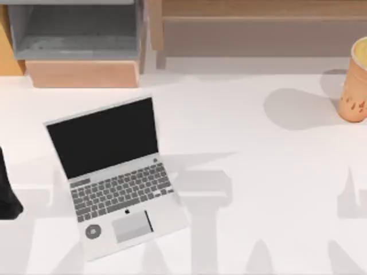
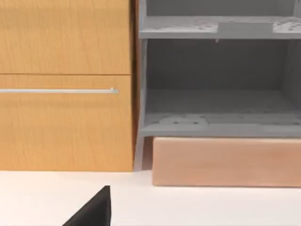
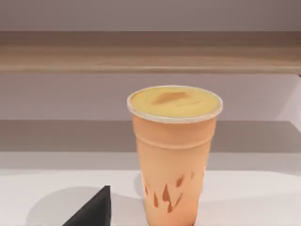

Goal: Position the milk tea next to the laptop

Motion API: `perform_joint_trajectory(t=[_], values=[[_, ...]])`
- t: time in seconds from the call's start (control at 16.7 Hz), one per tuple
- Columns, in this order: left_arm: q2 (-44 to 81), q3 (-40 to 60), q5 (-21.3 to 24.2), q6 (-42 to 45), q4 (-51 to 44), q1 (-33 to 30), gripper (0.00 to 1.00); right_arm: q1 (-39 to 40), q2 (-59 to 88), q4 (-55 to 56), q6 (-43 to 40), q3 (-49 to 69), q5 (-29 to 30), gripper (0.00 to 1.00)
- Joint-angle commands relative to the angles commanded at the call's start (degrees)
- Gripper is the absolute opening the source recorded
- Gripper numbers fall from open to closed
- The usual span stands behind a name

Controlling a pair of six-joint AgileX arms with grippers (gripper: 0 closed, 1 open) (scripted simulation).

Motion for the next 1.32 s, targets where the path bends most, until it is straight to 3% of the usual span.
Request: perform_joint_trajectory(t=[0.24, 0.48, 1.32], values=[[0.0, 0.0, 0.0, 0.0, 0.0, 0.0, 1.00, 0.1, 1.8, 1.7, 0.1, 0.5, 0.1, 1.00], [0.0, 0.0, 0.0, 0.0, 0.0, 0.0, 1.00, 0.5, 12.6, 12.0, 0.1, 3.1, 0.8, 1.00], [0.0, 0.0, 0.0, 0.0, 0.0, 0.0, 1.00, 1.9, 90.5, 68.7, 0.4, 14.3, 3.6, 1.00]])
